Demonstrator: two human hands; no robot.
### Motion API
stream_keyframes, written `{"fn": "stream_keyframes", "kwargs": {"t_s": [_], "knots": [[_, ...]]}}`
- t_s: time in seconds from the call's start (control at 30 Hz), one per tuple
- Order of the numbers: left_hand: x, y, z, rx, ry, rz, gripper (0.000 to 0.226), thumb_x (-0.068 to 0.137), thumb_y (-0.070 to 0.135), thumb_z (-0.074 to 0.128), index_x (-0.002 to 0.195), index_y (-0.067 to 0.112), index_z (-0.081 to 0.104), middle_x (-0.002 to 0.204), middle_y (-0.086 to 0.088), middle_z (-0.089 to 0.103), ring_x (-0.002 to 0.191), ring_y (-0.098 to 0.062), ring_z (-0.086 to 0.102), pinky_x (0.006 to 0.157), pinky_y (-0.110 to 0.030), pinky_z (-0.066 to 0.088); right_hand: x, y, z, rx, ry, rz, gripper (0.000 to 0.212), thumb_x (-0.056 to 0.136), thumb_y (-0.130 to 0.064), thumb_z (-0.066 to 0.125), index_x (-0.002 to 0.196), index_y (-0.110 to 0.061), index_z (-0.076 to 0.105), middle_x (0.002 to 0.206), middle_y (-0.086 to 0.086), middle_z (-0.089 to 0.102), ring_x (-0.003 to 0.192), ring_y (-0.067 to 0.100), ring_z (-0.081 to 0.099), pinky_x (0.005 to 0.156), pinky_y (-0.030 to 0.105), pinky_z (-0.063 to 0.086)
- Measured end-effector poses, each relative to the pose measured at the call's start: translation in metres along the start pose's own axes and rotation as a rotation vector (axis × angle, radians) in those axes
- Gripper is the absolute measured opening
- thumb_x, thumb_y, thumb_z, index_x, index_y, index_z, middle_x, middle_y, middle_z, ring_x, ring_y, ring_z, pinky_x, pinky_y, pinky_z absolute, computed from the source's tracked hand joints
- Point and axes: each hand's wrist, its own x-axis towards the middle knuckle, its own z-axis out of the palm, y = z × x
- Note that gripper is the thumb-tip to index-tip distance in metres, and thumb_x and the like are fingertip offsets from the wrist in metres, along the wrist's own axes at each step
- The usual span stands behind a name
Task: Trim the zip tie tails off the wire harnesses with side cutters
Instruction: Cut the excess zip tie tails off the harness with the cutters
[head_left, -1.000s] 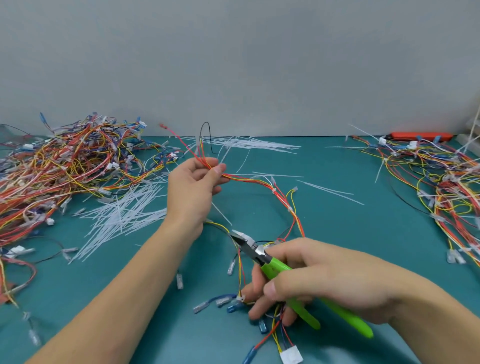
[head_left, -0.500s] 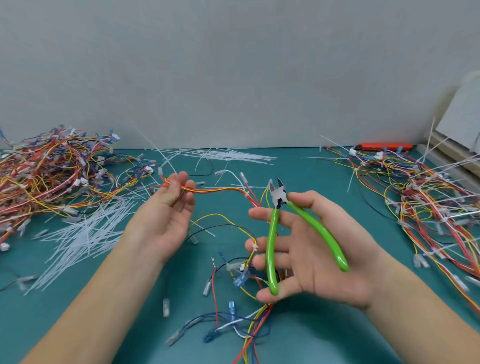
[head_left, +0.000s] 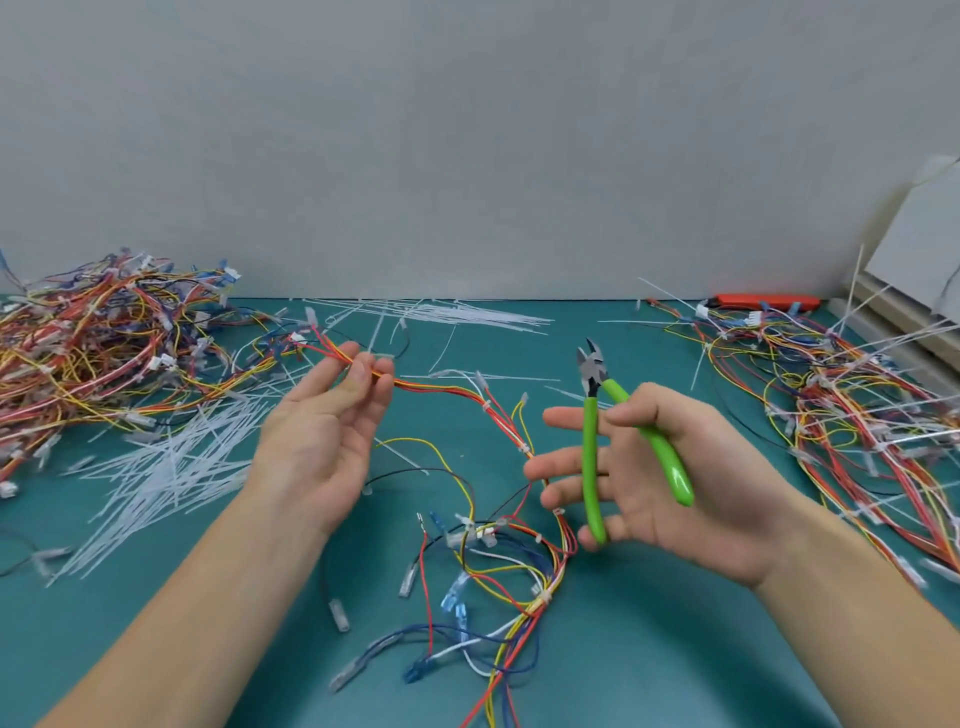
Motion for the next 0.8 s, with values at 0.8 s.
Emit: {"fn": "stream_keyframes", "kwargs": {"t_s": [0.8], "knots": [[-0.034, -0.037, 0.015, 0.211, -0.215, -0.078, 0.032, 0.074, 0.008, 0.073, 0.105, 0.006, 0.074, 0.096, -0.01, 0.079, 0.081, -0.016, 0.076, 0.059, -0.021, 0.056, 0.022, 0.039, 0.008, -1.315, 0.342, -0.602, 0.052, 0.081, -0.058, 0.058, 0.13, -0.042, 0.049, 0.106, -0.022, 0.052, 0.104, 0.0, 0.051, 0.091, 0.021, 0.042]]}}
